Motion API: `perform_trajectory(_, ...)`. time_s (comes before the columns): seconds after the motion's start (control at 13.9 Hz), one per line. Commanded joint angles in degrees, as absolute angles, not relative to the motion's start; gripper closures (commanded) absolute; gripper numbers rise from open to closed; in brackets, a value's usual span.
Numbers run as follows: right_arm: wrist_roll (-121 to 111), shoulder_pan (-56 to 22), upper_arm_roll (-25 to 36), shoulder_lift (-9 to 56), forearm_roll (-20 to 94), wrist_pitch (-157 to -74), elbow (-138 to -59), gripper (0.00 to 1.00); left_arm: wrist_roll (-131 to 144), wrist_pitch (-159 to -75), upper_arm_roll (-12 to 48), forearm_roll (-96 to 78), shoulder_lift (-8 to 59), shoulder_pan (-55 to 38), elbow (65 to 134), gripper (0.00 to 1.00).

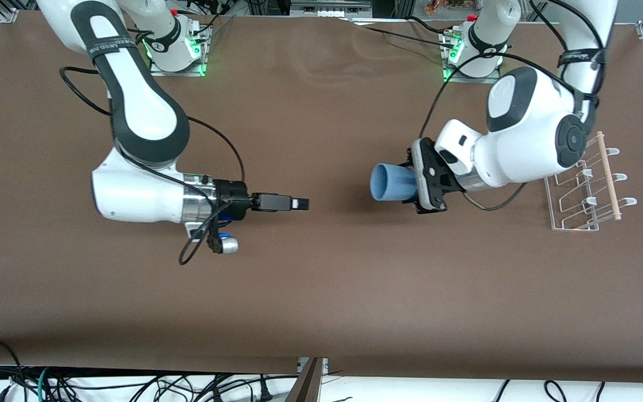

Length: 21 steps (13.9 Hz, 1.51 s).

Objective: Transfer cup to left arm and place on rack
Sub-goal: 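Open the right gripper and withdraw while the left gripper pulls away, then carry the cup with the left gripper over the rack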

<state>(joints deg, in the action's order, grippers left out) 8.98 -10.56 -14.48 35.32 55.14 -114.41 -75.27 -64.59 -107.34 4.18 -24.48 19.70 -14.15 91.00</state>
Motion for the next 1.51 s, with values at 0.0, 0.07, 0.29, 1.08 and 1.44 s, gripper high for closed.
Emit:
perform_trajectory(0.0, 8.88, -6.26, -14.33, 34.01, 45.92, -107.70, -75.85, 0.00, -56.02, -103.37, 4.48, -12.09, 19.16, -14.06, 90.26, 0.98)
perform_trajectory(0.07, 8.62, -4.85, -14.15, 34.01, 42.22, -105.67, -75.76, 0.00, -52.68, -101.62, 4.66, -6.82, 19.25, -14.58, 90.26, 0.97)
perform_trajectory(0.29, 8.61, -2.55, -13.63, 32.44, 30.81, -102.84, -75.76, 0.00, -48.35, -94.69, 5.18, 5.23, 19.60, -15.12, 90.26, 0.97)
perform_trajectory(1.08, 8.52, -2.02, -5.72, 20.59, -2.34, -97.03, -77.34, 0.00, -31.39, -62.93, 5.10, 44.86, 26.29, -20.84, 98.58, 0.99)
perform_trajectory(1.44, 8.53, -0.97, -4.57, 12.85, -4.12, -97.56, -81.20, 0.00, -29.27, -73.44, 5.18, 59.48, 17.69, -15.40, 116.15, 1.00)
